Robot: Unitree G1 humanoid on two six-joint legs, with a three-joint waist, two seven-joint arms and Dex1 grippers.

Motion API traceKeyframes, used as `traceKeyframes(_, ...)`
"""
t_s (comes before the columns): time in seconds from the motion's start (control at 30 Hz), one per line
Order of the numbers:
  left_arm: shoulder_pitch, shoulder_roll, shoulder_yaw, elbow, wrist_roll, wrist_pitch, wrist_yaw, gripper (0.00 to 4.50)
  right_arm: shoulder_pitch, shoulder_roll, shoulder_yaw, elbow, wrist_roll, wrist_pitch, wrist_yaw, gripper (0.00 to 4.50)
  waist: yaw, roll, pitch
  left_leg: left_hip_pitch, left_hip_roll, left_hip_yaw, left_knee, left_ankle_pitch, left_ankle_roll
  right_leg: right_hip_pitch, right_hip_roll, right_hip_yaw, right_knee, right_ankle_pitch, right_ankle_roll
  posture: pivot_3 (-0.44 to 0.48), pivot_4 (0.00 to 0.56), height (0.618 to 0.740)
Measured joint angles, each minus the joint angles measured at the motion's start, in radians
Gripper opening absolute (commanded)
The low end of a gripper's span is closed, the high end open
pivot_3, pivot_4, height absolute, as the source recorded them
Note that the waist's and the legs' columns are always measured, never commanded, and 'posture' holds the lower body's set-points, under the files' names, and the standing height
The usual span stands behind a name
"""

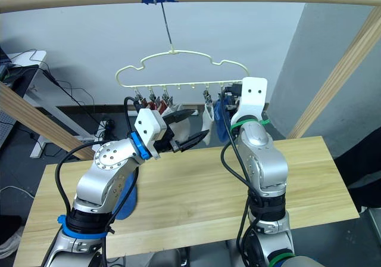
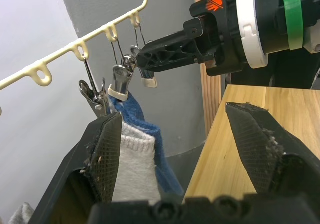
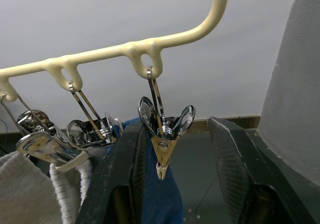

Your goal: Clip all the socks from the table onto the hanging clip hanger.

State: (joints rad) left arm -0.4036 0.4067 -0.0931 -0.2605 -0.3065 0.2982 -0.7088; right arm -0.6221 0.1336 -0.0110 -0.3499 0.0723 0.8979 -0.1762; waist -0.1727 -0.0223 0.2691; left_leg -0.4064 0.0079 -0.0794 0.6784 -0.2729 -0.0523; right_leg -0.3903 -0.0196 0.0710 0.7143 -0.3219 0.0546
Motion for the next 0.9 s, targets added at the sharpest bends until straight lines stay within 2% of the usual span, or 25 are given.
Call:
traceKeyframes(0.73,0.0,0.0,-0.002,0.0,0.0,0.0,0.0,3.64,-0.02,-0.001,0.033,0.012,0.028,-0.039,0.002,1.98,-0.003,0.0,-0.012,0.0,0.0,0.0,0.0,0.0,0.0,0.0,0.0,0.0,0.0,0.0,0.0,-0.203,0.176,0.74)
traceKeyframes(0.83,0.001,0.0,-0.005,0.0,0.0,0.0,0.0,3.64,-0.02,-0.001,0.034,0.019,0.028,-0.039,0.001,1.36,-0.003,0.0,-0.012,0.0,0.0,0.0,0.0,0.0,0.0,0.0,0.0,0.0,0.0,0.0,0.0,-0.203,0.176,0.74)
traceKeyframes(0.9,0.001,0.0,-0.005,0.0,0.0,0.0,0.0,3.64,-0.02,-0.001,0.034,0.02,0.028,-0.039,0.001,0.66,-0.004,0.0,-0.012,0.0,0.0,0.0,0.0,0.0,0.0,0.0,0.0,0.0,0.0,0.0,0.0,-0.203,0.176,0.74)
